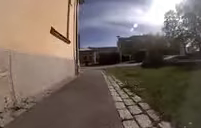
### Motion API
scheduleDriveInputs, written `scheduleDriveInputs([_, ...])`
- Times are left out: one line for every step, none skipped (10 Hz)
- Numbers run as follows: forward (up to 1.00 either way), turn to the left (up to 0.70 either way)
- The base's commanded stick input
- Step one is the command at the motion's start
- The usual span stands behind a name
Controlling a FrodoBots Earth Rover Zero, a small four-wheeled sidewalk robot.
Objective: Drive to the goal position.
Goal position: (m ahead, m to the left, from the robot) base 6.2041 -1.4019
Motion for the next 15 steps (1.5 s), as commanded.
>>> scheduleDriveInputs([0.7,0.0])
scheduleDriveInputs([0.7,0.0])
scheduleDriveInputs([0.7,0.0])
scheduleDriveInputs([0.7,0.0])
scheduleDriveInputs([0.7,0.0])
scheduleDriveInputs([0.7,0.0])
scheduleDriveInputs([0.7,0.0])
scheduleDriveInputs([0.7,0.0])
scheduleDriveInputs([0.7,0.0])
scheduleDriveInputs([0.7,0.0])
scheduleDriveInputs([0.7,0.0])
scheduleDriveInputs([0.7,0.0])
scheduleDriveInputs([0.7,0.0])
scheduleDriveInputs([0.7,0.0])
scheduleDriveInputs([0.7,0.0])
